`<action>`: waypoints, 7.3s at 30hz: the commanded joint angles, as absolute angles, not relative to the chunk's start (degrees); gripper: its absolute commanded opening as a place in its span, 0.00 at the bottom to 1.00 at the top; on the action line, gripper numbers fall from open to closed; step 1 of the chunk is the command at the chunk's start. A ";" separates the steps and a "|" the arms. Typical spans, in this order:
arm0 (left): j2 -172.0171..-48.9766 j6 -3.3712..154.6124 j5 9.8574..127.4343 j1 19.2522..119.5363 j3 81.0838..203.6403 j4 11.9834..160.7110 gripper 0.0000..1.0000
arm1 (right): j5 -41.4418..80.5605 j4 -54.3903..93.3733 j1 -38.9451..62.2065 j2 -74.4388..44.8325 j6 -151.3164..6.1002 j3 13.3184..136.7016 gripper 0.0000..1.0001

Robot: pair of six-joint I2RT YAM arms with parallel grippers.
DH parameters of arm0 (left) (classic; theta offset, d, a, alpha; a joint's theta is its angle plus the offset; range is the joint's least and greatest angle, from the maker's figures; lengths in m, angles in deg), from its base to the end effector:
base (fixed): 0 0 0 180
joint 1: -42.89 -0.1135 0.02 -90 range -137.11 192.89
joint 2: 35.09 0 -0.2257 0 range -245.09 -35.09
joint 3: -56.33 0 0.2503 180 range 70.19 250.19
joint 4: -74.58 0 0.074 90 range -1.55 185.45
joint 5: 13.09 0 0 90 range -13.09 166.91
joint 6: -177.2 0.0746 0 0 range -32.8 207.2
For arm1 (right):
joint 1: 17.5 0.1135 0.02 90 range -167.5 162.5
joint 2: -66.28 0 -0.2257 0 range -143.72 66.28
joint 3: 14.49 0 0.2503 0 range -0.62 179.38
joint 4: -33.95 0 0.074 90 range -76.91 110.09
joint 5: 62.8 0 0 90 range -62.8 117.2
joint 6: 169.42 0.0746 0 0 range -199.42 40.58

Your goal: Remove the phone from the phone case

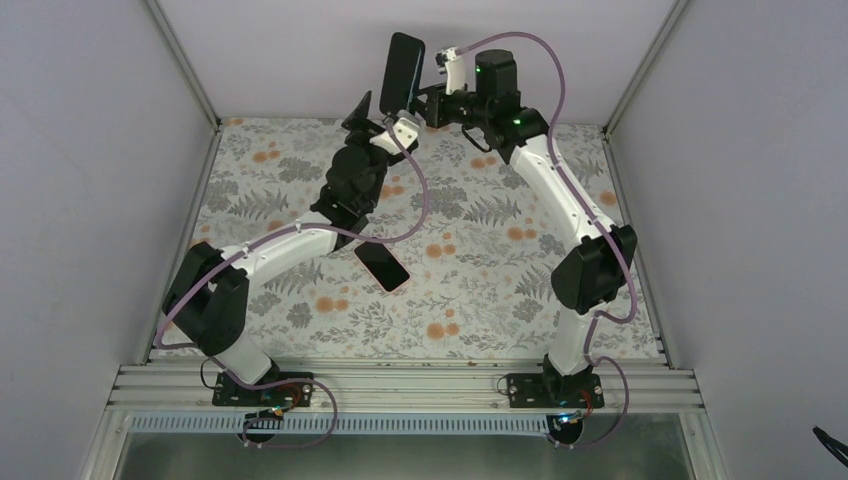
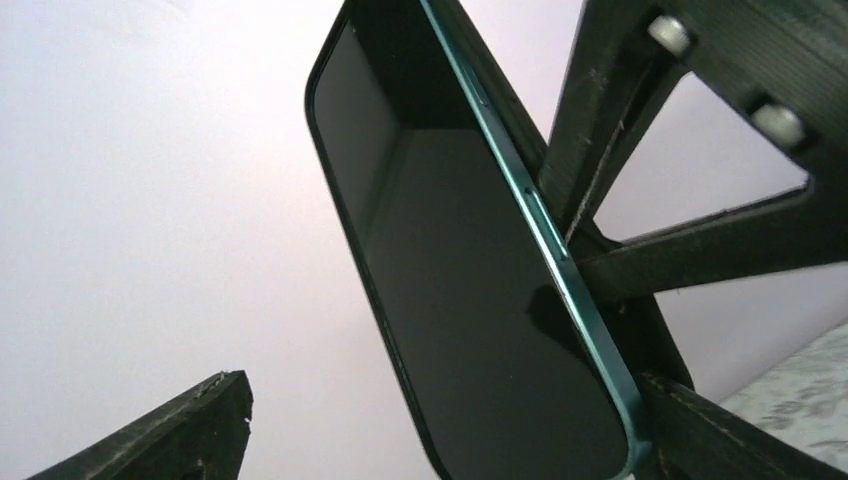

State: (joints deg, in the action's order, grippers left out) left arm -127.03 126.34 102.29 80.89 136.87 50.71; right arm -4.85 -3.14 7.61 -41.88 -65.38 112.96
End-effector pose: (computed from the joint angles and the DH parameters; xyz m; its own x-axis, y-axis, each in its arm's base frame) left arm 0.3436 -0.2279 0.3201 0.2749 0.5089 -0.8157 0.0682 0.8360 0.5445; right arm 0.3972 0.2299 0.3687 -0.4668 0.0083 -0.8843 -0.7256 0.5680 0.3884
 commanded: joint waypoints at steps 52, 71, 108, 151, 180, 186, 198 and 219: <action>-140.70 140.21 115.67 82.45 144.50 25.34 0.08 | -23.40 2.24 11.14 -34.12 -63.49 106.31 0.03; -118.06 128.76 99.66 83.16 136.08 62.06 0.02 | 19.80 -18.28 4.46 -41.77 -80.92 114.79 0.03; -127.47 156.74 115.43 69.70 100.51 59.53 0.05 | 19.12 -34.60 -5.64 -52.14 -92.83 91.16 0.04; -106.46 121.89 80.24 51.39 137.72 120.29 1.00 | 16.49 -41.05 30.64 -57.45 -90.75 103.31 1.00; -107.20 116.90 79.83 51.09 130.34 117.43 1.00 | 23.92 -38.96 37.09 -67.80 -88.80 103.68 1.00; -106.65 117.40 80.04 51.07 128.93 116.73 1.00 | 28.98 -35.66 37.68 -64.58 -92.80 96.74 0.96; -106.84 117.83 77.45 50.98 127.61 116.29 1.00 | 34.75 -23.17 30.44 -48.38 -113.45 75.82 0.81; -116.61 122.03 33.85 50.81 131.68 129.15 1.00 | 37.19 -2.43 27.54 -32.88 -113.67 65.51 0.76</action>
State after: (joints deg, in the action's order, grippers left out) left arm -115.08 119.06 47.11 51.23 128.67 125.71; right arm 34.21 -10.79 27.43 -38.01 -114.34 67.21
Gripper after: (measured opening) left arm 0.999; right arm 0.842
